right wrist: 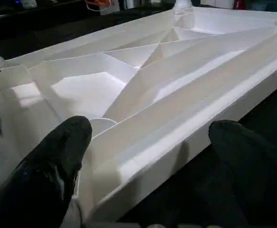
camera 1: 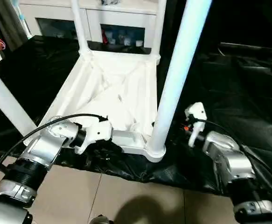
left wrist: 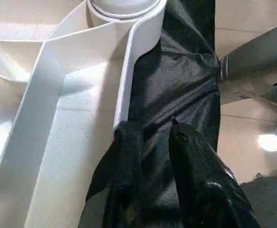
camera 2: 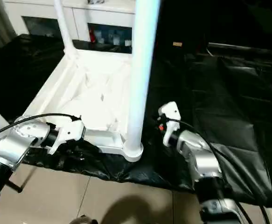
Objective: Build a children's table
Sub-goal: Rotate leg to tighten
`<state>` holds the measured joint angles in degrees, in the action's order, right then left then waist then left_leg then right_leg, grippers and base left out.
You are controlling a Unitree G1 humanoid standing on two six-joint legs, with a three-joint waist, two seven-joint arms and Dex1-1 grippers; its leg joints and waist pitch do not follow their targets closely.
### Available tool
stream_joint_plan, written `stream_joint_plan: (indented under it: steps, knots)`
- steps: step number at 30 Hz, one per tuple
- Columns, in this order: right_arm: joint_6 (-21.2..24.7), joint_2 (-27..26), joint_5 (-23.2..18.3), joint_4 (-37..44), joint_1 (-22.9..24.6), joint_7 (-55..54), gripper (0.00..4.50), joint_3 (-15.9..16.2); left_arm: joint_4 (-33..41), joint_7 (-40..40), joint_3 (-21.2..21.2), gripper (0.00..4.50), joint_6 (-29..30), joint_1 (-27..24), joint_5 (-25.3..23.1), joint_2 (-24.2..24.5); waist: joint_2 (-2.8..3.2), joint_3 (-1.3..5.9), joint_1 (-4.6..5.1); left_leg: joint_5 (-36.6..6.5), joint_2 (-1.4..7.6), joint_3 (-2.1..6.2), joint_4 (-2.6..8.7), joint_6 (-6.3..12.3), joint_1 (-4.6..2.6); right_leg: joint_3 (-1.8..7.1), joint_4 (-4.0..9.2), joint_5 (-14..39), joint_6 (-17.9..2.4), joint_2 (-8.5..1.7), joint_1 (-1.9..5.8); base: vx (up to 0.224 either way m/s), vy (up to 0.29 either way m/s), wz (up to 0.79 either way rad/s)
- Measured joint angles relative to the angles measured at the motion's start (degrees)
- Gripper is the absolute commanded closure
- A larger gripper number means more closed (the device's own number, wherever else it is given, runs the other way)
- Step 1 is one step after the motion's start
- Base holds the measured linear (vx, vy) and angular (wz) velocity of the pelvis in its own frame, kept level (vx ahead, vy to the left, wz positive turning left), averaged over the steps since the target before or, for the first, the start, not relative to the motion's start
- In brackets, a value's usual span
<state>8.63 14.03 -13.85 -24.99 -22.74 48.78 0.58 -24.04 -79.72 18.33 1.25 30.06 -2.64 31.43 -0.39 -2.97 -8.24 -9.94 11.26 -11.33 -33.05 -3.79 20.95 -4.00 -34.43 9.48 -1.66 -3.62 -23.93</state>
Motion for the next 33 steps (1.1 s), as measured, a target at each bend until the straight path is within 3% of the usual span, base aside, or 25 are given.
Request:
stream_joint_plan:
  steps: [7, 13, 23, 29, 33]
  knots:
    - [0.0, 0.2, 0.0, 0.0, 0.0, -0.2, 0.0, -0.2, -0.1, 0.9, 0.0, 3.35, -0.1, 0.0, 0.1, -0.1, 0.0, 0.0, 0.04, 0.0, 0.0, 0.05, -0.07, -0.03, -0.03, 0.0, -0.14, 0.0, 0.0, 0.0, 0.0, 0.0, 0.0, 0.0]
    - [0.8, 0.1, -0.2, 2.1, 0.8, 0.0, 0.0, -0.1, -2.9, 2.8, -0.4, 3.35, -3.7, 0.2, -0.4, 0.2, 0.0, 0.0, 0.04, 0.0, 0.0, 0.07, -0.16, -0.05, -0.11, 0.01, -0.37, 0.1, 0.2, 0.0, 0.0, 0.0, 0.0, 0.0]
    - [0.9, -1.4, -1.2, 3.7, 2.3, 0.1, 0.0, 0.5, -5.1, 3.2, -1.1, 3.35, -3.4, 1.2, -0.5, 1.3, 0.0, 0.0, 0.02, 0.2, 0.0, 0.16, -0.15, -0.25, -0.1, 0.03, -0.52, 0.1, 0.3, 0.0, 0.04, 0.0, 0.0, 0.0]
    - [0.8, -1.5, -0.9, 6.2, 4.4, -5.4, 0.0, -1.0, 7.6, 5.9, -8.0, 3.35, 5.6, -4.1, 8.0, 1.0, 0.07, -0.02, 0.02, 0.2, 0.0, 0.2, -0.16, -0.28, -0.03, 0.02, -0.53, 0.0, 0.0, 0.0, 0.02, 0.0, 0.0, 0.0]
    - [2.6, -0.8, -0.7, 12.7, 9.4, -13.2, 0.0, -6.8, 19.1, 15.6, -15.9, 3.35, 11.1, -12.8, 14.3, -3.9, 0.2, 0.06, 0.15, 0.2, -0.04, 0.16, -0.21, -0.25, -0.05, 0.1, -0.46, 0.2, 0.2, 0.0, 0.07, 0.0, 0.0, 0.0]
